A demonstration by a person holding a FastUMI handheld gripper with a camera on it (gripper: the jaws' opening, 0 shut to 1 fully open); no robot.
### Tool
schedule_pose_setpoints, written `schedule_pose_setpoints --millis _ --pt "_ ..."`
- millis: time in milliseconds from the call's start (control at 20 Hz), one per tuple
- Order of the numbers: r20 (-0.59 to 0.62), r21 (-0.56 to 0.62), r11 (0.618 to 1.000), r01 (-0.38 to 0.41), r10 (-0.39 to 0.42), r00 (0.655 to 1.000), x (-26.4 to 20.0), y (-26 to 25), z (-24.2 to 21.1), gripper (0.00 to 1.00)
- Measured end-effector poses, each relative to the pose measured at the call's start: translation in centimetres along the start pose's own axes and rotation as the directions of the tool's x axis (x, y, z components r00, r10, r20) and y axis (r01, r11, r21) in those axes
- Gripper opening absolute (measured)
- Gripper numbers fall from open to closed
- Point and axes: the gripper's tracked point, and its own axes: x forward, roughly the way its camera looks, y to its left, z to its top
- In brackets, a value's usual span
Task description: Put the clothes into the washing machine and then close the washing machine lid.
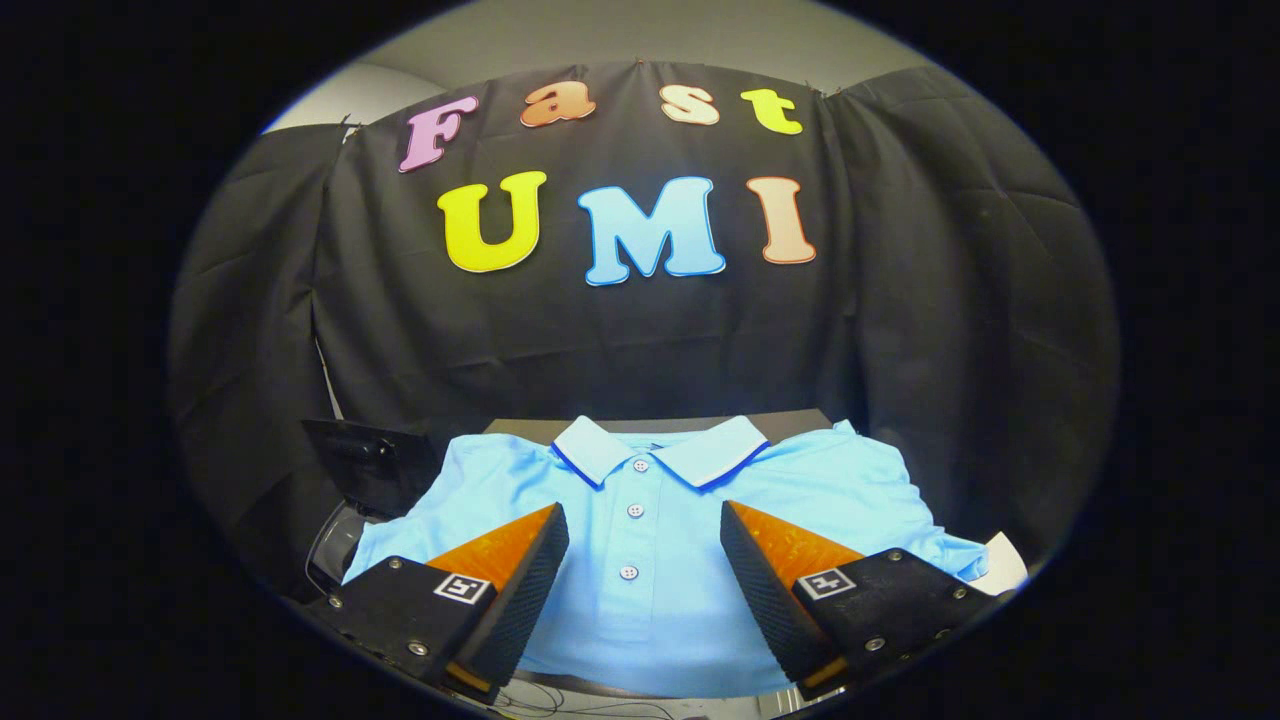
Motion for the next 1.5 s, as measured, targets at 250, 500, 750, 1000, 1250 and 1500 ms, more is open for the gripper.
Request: schedule_pose_setpoints --millis 250,500,750,1000,1250,1500 --pt "-0.072 -0.028 1.000 -0.013 0.011 0.997 2.5 0.3 -1.0 0.95" --pt "-0.165 -0.076 0.997 -0.023 0.010 0.986 3.5 0.4 -3.2 0.96" --pt "-0.169 -0.074 0.997 -0.037 0.024 0.985 3.5 0.2 -3.3 0.92" --pt "-0.157 -0.091 0.993 -0.074 0.059 0.986 3.5 1.0 -3.3 0.61" --pt "-0.144 -0.073 0.990 -0.123 0.112 0.983 3.3 1.7 -3.4 0.11" --pt "-0.054 0.061 0.987 -0.150 0.153 0.987 2.5 2.2 -1.6 0.00"
